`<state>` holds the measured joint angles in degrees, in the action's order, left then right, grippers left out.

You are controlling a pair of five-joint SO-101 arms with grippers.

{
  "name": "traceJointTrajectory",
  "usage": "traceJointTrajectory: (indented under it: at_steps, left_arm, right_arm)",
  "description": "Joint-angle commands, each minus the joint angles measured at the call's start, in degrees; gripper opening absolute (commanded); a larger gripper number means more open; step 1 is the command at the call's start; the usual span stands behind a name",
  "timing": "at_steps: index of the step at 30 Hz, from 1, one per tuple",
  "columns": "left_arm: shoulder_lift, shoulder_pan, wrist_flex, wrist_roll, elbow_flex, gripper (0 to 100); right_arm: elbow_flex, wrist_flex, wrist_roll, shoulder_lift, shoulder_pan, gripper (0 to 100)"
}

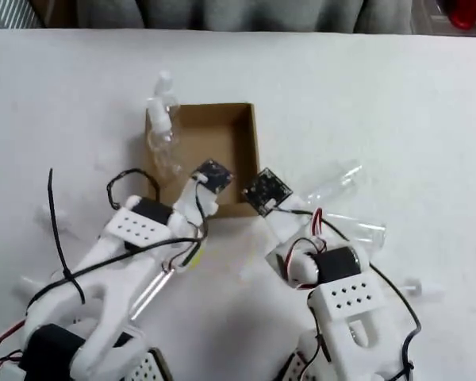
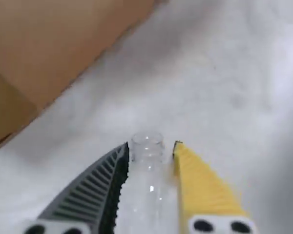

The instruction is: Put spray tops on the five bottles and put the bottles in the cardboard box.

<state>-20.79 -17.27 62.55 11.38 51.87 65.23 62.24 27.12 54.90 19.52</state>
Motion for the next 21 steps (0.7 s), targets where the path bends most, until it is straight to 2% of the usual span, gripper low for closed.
traceJointTrajectory:
  at_steps: [1,5,9,14,16,19,21]
  left_arm:
    - [0.04,4.0,6.51,1.14,-8.44,24]
    - [0.04,8.31,9.93,-1.14,-13.01,31]
    - [-0.04,8.66,14.15,-1.93,-14.24,31]
    - [-0.04,8.48,14.15,-1.76,-9.76,19]
    - [-0.04,8.57,13.27,0.44,-9.14,14]
    - [0.04,8.48,12.84,5.27,-8.44,14]
    - [0.04,8.48,12.57,5.8,-7.47,14]
  right_arm:
    - [-0.53,-0.84,0.09,-0.31,-0.4,3.5]
    - [-0.53,-0.84,0.09,-0.31,-0.4,3.5]
    - [-0.53,-0.84,0.09,-0.31,-0.48,3.5]
    - [-0.53,-0.84,0.09,-0.31,-0.66,3.5]
    - [-0.53,-0.84,0.09,-0.31,-0.66,3.5]
    - [-0.44,-0.84,0.09,-0.31,-0.66,3.5]
    - [-0.35,-0.84,0.09,-0.31,-0.66,3.5]
